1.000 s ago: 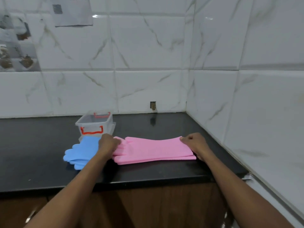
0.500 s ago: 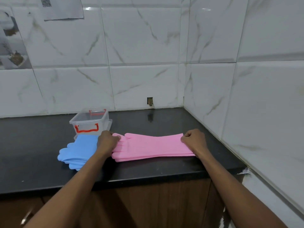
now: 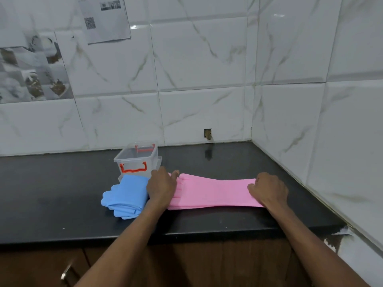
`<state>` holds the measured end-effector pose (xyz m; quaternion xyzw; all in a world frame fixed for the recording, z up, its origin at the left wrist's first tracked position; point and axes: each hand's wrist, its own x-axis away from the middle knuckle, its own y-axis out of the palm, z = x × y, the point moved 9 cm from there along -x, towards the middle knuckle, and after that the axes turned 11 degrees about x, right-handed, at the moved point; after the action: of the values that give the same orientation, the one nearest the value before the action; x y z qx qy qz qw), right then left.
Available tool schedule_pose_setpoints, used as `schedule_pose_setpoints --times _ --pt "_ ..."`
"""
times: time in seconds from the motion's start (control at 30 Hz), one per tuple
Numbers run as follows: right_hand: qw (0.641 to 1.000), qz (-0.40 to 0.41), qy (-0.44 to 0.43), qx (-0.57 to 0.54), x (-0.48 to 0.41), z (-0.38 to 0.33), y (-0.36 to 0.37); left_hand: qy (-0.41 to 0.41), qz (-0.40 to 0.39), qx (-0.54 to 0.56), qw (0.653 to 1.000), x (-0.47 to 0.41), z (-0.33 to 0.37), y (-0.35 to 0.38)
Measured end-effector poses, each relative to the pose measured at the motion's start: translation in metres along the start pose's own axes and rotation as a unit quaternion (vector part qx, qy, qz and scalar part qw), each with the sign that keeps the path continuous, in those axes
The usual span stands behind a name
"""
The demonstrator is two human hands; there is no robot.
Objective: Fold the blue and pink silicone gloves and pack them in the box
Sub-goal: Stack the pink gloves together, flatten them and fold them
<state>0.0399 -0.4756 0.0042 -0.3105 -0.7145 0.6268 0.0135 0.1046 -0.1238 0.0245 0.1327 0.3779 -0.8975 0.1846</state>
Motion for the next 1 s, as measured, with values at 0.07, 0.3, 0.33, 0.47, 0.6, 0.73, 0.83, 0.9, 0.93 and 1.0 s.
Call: schedule_pose_setpoints --times 0.07,0.3,0.33,0.47,0.6,0.73,0.83,0.9,0.93,1.0 --pt "1.0 -0.007 0.005 -0.004 -0.001 0.001 0.001 0.09 0.057 -0.081 0.991 0.011 0.023 -0.011" --pt "0.995 -0.012 0.036 -0.087 0.005 0.007 -0.006 0.377 -0.246 -0.11 0.886 0.065 0.074 0.052" --pt "0.993 0.005 0.051 -0.11 0.007 0.011 -0.01 0.383 -0.275 -0.126 0.873 0.074 0.073 0.063" --pt "0.979 0.068 0.094 -0.168 0.024 0.027 -0.025 0.348 -0.323 -0.177 0.862 0.088 0.059 0.089" --pt "0.988 0.062 0.096 -0.101 0.046 0.023 -0.024 0.293 -0.317 -0.193 0.881 0.085 0.057 0.094" --pt "0.994 0.035 0.1 -0.04 0.054 0.014 -0.023 0.288 -0.324 -0.189 0.881 0.087 0.057 0.097" --pt "0.994 0.012 0.105 -0.022 0.057 0.003 -0.021 0.312 -0.349 -0.174 0.867 0.088 0.058 0.097" --pt "0.99 0.022 0.115 -0.073 0.057 0.006 -0.023 0.324 -0.359 -0.168 0.859 0.088 0.058 0.098" --pt "0.985 0.025 0.124 -0.117 0.056 0.013 -0.023 0.329 -0.362 -0.167 0.856 0.087 0.059 0.098" --pt "0.973 0.014 0.131 -0.188 0.052 0.029 -0.022 0.339 -0.375 -0.168 0.846 0.089 0.06 0.099"
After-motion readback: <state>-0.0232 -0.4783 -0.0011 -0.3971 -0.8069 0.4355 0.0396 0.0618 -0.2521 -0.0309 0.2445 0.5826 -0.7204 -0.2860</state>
